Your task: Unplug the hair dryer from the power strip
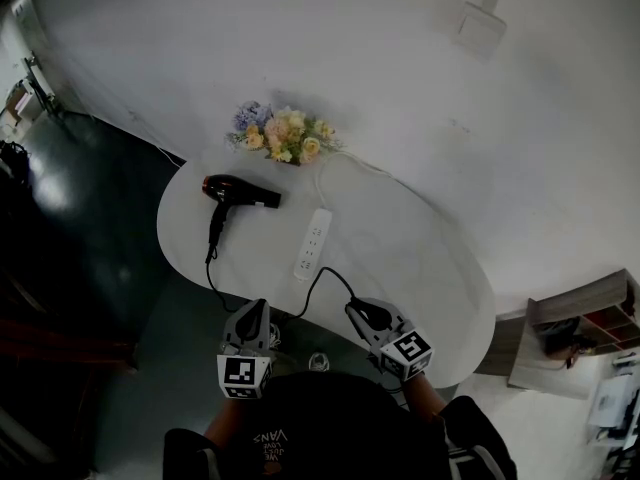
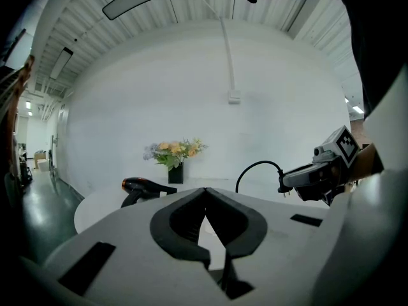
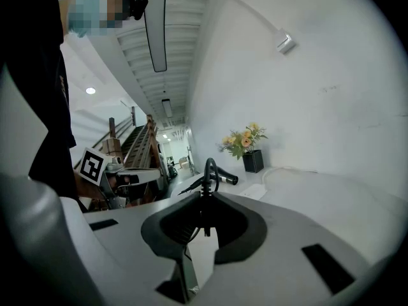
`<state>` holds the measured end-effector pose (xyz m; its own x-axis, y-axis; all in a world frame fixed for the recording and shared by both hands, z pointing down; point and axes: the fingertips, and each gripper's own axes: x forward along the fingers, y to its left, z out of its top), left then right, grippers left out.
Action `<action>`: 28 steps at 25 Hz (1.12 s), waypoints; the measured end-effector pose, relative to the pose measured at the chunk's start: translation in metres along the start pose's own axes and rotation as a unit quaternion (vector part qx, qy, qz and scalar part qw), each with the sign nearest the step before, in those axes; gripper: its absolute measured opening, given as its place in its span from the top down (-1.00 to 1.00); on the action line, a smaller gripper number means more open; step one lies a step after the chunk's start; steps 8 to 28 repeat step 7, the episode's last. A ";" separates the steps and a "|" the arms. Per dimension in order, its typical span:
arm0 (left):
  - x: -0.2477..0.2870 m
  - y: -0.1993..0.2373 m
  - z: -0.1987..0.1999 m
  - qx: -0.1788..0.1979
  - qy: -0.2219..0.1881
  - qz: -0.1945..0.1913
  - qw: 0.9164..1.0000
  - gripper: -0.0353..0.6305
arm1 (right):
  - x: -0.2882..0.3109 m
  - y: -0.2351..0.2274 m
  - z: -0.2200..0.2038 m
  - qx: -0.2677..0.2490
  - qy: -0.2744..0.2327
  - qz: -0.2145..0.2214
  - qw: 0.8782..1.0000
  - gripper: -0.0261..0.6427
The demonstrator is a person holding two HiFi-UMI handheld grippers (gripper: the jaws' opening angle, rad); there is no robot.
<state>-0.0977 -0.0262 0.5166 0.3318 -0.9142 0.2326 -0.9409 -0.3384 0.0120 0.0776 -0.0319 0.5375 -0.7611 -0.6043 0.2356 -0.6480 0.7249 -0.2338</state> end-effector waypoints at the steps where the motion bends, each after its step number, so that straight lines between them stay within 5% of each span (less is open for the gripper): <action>1: 0.000 0.000 0.000 0.001 0.000 0.000 1.000 0.84 | 0.000 0.000 -0.001 0.000 0.002 0.002 1.000 0.71; 28: -0.002 0.001 -0.002 0.004 0.000 -0.002 1.000 0.84 | 0.002 0.003 0.002 0.002 0.000 0.002 1.000 0.71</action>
